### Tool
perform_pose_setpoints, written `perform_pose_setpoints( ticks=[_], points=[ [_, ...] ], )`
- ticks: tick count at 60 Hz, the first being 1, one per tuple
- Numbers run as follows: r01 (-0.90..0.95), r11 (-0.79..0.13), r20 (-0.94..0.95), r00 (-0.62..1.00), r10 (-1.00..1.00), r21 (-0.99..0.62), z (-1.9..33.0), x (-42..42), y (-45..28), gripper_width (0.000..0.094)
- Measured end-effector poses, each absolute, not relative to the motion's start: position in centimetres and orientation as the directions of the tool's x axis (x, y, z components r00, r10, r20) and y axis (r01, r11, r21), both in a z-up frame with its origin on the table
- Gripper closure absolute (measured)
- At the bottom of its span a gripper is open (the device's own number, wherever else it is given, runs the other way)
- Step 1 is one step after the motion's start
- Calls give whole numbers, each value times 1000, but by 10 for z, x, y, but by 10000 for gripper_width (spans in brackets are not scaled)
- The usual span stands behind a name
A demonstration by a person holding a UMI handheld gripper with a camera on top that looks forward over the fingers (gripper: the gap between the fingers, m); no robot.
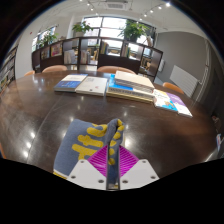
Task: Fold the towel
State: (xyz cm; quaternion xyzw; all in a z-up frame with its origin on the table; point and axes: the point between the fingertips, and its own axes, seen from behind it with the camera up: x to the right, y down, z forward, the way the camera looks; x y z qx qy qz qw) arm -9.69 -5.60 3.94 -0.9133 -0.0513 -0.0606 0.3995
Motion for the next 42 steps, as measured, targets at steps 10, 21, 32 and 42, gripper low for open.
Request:
perform_pose_setpoints(
  ticks=[10,21,32,42],
  points=[
    [135,-676,155,987,31,-725,41,-82,-74,187],
    [64,-579,91,996,-18,-813,125,-89,-90,196],
    [-10,-453,28,997,-78,-891,217,-98,-137,185],
    [-54,-401,-11,994,-108,-914,248,-110,-200,185]
  ],
)
